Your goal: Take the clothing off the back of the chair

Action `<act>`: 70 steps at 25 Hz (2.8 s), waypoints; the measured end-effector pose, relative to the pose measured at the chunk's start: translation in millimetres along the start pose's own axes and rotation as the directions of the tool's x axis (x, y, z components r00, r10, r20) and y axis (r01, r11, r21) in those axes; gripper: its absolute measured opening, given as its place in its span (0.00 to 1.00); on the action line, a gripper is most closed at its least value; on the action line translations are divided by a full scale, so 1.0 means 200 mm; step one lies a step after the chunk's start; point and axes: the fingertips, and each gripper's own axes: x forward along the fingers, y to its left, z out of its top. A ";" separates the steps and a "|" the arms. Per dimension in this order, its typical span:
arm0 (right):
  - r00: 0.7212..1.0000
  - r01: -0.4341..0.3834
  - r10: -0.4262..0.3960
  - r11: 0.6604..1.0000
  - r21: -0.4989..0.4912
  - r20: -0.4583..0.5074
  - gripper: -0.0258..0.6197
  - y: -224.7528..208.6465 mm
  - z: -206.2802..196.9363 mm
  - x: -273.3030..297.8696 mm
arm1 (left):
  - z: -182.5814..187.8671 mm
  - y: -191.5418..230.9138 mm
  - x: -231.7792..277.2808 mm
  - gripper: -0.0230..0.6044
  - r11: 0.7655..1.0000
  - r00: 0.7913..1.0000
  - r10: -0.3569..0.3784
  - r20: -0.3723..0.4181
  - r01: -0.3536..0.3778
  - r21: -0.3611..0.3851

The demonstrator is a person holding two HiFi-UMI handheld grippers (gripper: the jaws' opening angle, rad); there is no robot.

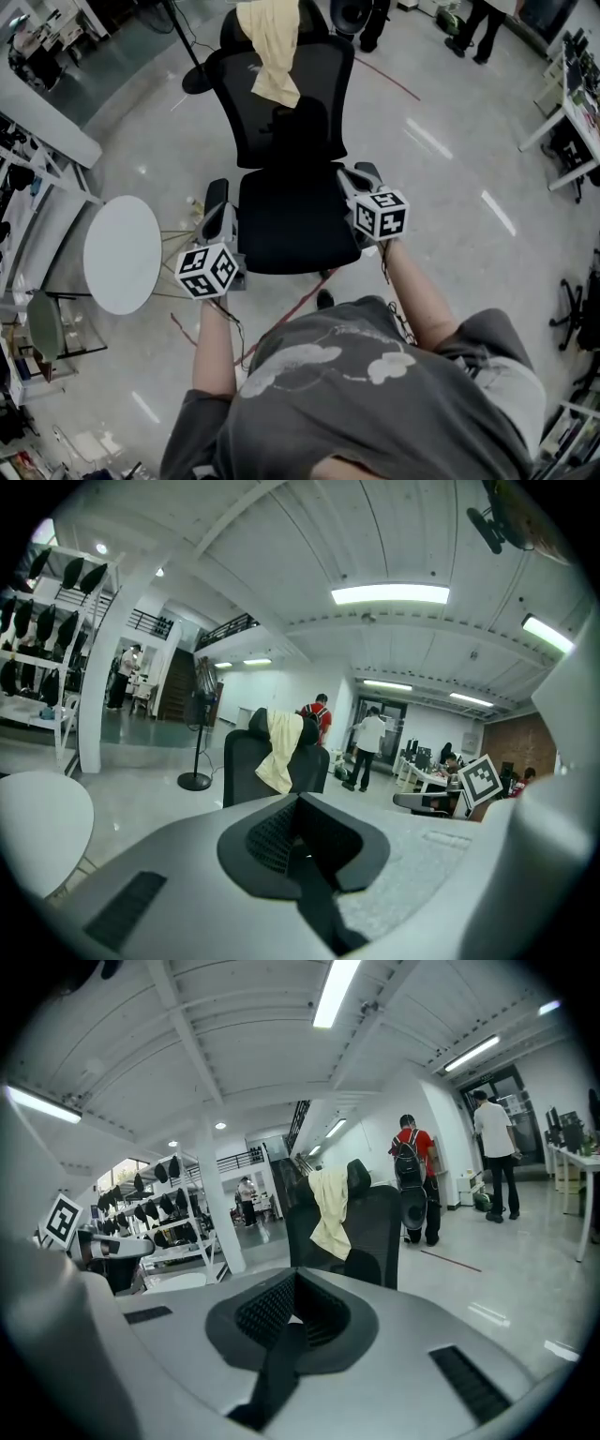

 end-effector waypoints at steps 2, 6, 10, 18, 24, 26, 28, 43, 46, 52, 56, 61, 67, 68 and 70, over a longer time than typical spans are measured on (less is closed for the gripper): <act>1.000 -0.016 0.016 1.000 -0.003 0.000 0.03 -0.03 0.04 0.07 | 0.00 -0.02 0.07 0.04 1.000 1.000 -0.004 -0.009 0.004 0.005; 0.999 -0.033 0.033 0.999 0.003 0.014 0.03 -0.05 0.13 0.21 | 0.04 -0.02 0.19 0.04 1.000 1.000 -0.017 -0.024 0.018 0.019; 0.999 -0.027 0.026 0.999 0.030 0.043 0.03 -0.10 0.24 0.35 | 0.09 0.04 0.30 0.04 1.000 1.000 -0.020 -0.018 0.021 0.008; 0.996 0.052 -0.058 0.995 0.090 0.063 0.03 -0.26 0.46 0.73 | 0.25 0.24 0.65 0.04 0.997 0.997 -0.075 -0.008 0.075 0.017; 0.996 0.042 -0.052 0.991 0.124 0.079 0.06 -0.31 0.62 1.03 | 0.40 0.42 0.97 0.04 0.994 0.994 -0.112 -0.009 0.112 0.017; 0.995 0.040 -0.051 0.991 0.126 0.082 0.19 -0.32 0.68 1.12 | 0.45 0.47 1.06 0.04 0.992 0.992 -0.124 -0.013 0.124 0.029; 0.995 0.032 -0.043 0.993 0.116 0.089 0.29 -0.32 0.74 1.23 | 0.50 0.52 1.14 0.04 0.990 0.991 -0.133 -0.009 0.133 0.038; 0.983 0.185 -0.186 0.979 0.083 0.005 0.71 -0.55 1.00 1.94 | 0.70 0.77 1.62 0.04 0.984 0.984 -0.177 -0.016 0.177 0.028; 0.980 0.197 -0.200 0.973 0.121 0.014 0.71 -0.61 1.02 2.07 | 0.70 0.81 1.68 0.04 0.981 0.982 -0.190 -0.018 0.190 0.025; 0.978 0.204 -0.209 0.964 0.170 0.012 0.71 -0.70 1.06 2.25 | 0.65 0.88 1.78 0.04 0.981 0.980 -0.195 -0.040 0.195 -0.002; 0.985 0.169 -0.170 0.976 0.137 -0.008 0.71 -0.68 1.07 2.33 | 0.61 0.90 1.82 0.04 0.981 0.980 -0.192 -0.049 0.192 -0.015; 0.998 0.063 -0.064 0.988 0.142 0.000 0.70 -0.52 1.11 2.39 | 0.61 0.92 1.83 0.04 0.984 0.984 -0.176 -0.031 0.175 -0.032; 0.975 0.216 -0.207 0.969 0.117 -0.080 0.30 -0.59 1.09 2.47 | 0.61 0.95 1.83 0.04 0.985 0.986 -0.166 -0.031 0.164 -0.044; 0.971 0.230 -0.220 0.966 0.118 -0.092 0.23 -0.60 1.09 2.47 | 0.61 0.95 1.83 0.04 0.986 0.986 -0.165 -0.028 0.164 -0.044; 0.973 0.221 -0.211 0.968 0.117 -0.094 0.13 -0.57 1.12 2.44 | 0.63 0.94 1.82 0.04 0.985 0.986 -0.165 -0.021 0.164 -0.045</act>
